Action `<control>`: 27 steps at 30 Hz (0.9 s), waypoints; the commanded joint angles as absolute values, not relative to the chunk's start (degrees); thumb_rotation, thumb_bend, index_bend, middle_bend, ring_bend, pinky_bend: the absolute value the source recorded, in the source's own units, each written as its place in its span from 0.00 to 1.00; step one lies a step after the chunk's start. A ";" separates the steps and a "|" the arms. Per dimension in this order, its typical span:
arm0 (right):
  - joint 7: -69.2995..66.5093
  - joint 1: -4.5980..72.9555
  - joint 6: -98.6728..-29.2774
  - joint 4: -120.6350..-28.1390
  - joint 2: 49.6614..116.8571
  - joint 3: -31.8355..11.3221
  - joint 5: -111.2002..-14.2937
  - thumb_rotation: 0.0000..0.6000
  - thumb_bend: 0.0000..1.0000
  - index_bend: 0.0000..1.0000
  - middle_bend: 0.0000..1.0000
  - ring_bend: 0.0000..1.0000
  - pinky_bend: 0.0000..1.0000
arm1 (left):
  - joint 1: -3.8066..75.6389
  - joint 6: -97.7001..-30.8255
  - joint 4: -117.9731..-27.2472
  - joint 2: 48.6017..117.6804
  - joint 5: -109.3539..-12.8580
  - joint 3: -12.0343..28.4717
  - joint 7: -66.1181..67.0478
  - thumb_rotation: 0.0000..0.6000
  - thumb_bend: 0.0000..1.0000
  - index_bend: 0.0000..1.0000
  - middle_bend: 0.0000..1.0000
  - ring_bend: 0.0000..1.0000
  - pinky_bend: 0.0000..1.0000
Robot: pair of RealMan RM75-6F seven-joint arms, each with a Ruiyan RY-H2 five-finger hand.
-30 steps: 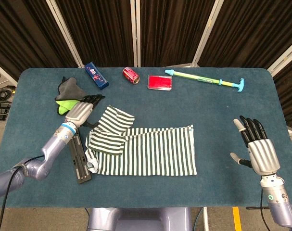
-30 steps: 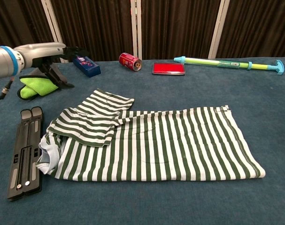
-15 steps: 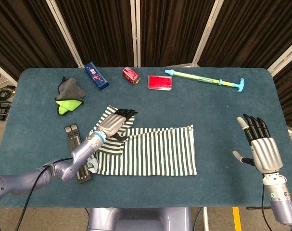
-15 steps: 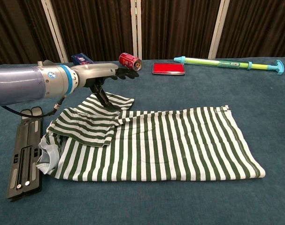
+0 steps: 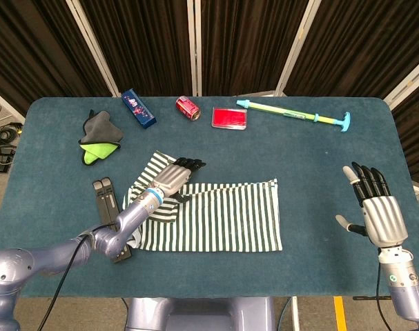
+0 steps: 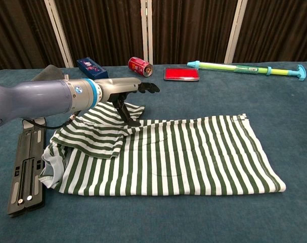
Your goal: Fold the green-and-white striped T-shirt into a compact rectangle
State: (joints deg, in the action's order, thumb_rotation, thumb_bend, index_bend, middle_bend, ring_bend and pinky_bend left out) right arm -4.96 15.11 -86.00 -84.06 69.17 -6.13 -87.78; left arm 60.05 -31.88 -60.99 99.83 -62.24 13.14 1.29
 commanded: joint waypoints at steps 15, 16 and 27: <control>-4.74 15.01 -85.21 -83.46 69.43 -6.89 -87.18 1.00 0.02 0.04 0.00 0.00 0.00 | 62.27 -28.37 -53.49 104.54 -63.72 12.85 -1.90 1.00 0.31 0.00 0.00 0.00 0.00; -4.75 14.98 -85.20 -83.44 69.42 -6.93 -87.17 1.00 0.02 0.04 0.00 0.00 0.00 | 62.41 -28.13 -52.80 104.82 -63.83 12.72 -1.87 1.00 0.31 0.00 0.00 0.00 0.00; -4.53 14.87 -85.06 -83.31 69.53 -7.29 -87.19 1.00 0.02 0.04 0.00 0.00 0.00 | 63.99 -27.33 -45.91 108.09 -66.18 12.63 -3.31 1.00 0.31 0.00 0.00 0.00 0.00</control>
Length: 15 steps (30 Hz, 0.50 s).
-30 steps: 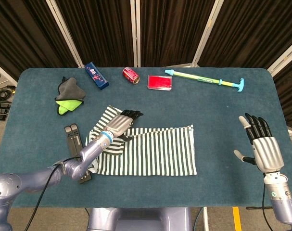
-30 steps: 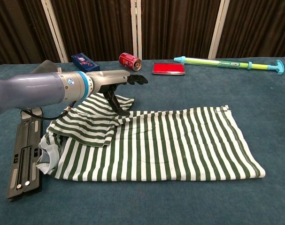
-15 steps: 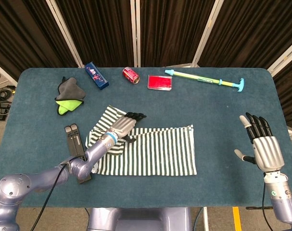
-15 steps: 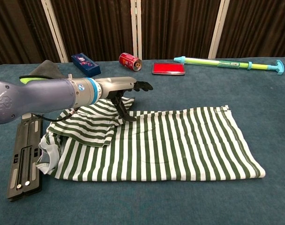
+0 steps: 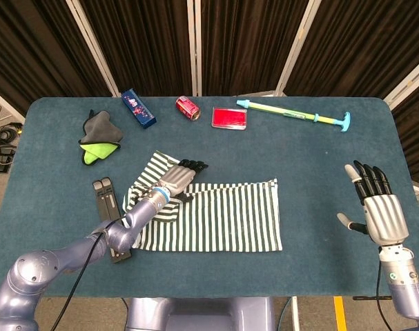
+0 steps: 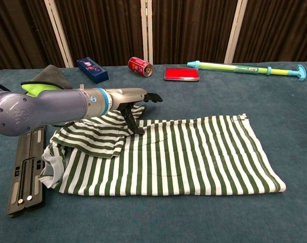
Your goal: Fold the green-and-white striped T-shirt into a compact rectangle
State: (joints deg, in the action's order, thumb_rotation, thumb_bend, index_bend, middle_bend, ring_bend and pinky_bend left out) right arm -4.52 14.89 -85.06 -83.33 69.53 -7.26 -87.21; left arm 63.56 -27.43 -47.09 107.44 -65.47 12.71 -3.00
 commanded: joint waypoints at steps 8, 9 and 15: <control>-4.67 14.75 -85.01 -83.24 69.43 -7.58 -86.98 1.00 0.02 0.05 0.00 0.00 0.00 | 65.02 -26.99 -41.30 110.31 -67.68 12.90 -5.05 1.00 0.31 0.00 0.00 0.00 0.00; -4.69 14.74 -85.02 -83.24 69.41 -7.63 -86.97 1.00 0.02 0.05 0.00 0.00 0.00 | 65.19 -26.91 -40.50 110.71 -67.93 12.90 -5.33 1.00 0.31 0.00 0.00 0.00 0.00; -4.84 14.67 -84.95 -83.24 69.36 -7.76 -86.92 1.00 0.02 0.05 0.00 0.00 0.00 | 65.93 -26.41 -37.15 112.28 -69.34 12.81 -7.02 1.00 0.31 0.00 0.00 0.00 0.00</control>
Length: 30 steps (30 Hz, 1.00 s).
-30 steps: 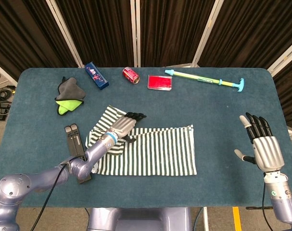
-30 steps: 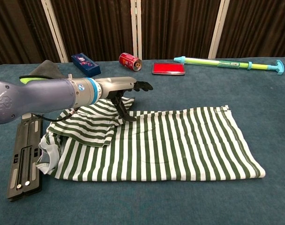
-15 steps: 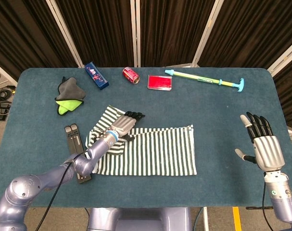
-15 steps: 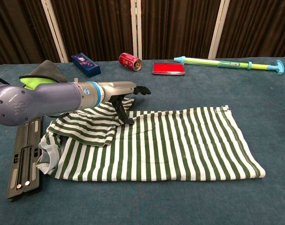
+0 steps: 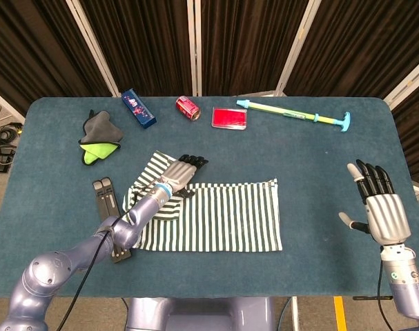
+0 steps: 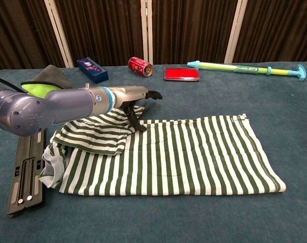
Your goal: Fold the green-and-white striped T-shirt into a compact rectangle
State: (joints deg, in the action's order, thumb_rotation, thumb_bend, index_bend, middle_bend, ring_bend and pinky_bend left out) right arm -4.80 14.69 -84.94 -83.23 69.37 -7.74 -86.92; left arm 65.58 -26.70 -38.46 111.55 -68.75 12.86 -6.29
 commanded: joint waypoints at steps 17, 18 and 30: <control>-4.94 14.41 -85.23 -83.58 69.13 -8.00 -87.22 1.00 0.02 0.05 0.00 0.00 0.00 | 65.32 -28.41 -35.19 112.15 -72.60 13.04 -13.63 1.00 0.31 0.00 0.00 0.00 0.00; -4.95 14.38 -85.31 -83.65 69.10 -8.01 -87.28 1.00 0.02 0.05 0.00 0.00 0.00 | 65.08 -28.93 -35.91 111.59 -72.83 13.06 -13.97 1.00 0.31 0.00 0.00 0.00 0.00; -4.71 13.92 -86.60 -84.86 68.59 -7.85 -88.59 1.00 0.02 0.06 0.00 0.00 0.00 | 62.01 -34.15 -45.49 103.69 -72.28 14.67 -14.76 1.00 0.31 0.00 0.00 0.00 0.00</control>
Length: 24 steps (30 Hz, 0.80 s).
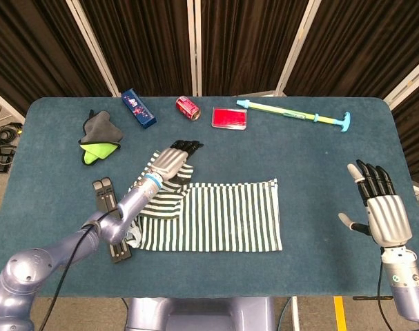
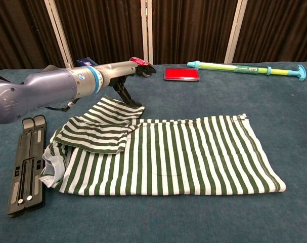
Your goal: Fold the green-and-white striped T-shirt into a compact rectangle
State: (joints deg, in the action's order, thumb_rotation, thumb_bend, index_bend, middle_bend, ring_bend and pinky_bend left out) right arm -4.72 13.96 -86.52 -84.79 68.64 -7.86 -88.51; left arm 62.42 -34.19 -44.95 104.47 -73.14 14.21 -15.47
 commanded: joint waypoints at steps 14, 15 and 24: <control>-3.82 14.07 -85.90 -84.49 68.98 -7.94 -88.22 1.00 0.02 0.07 0.00 0.00 0.00 | 64.09 -25.96 -31.88 108.57 -66.48 15.46 -10.86 1.00 0.44 0.15 0.00 0.00 0.00; -3.68 14.11 -85.71 -84.38 69.08 -7.94 -88.10 1.00 0.02 0.07 0.00 0.00 0.00 | 64.30 -25.34 -30.34 109.33 -66.45 15.50 -11.30 1.00 0.45 0.17 0.00 0.00 0.00; -3.24 14.19 -85.13 -83.99 69.40 -8.16 -87.35 1.00 0.02 0.07 0.00 0.00 0.00 | 65.52 -22.50 -22.82 113.28 -68.36 14.70 -14.06 1.00 0.45 0.25 0.00 0.00 0.00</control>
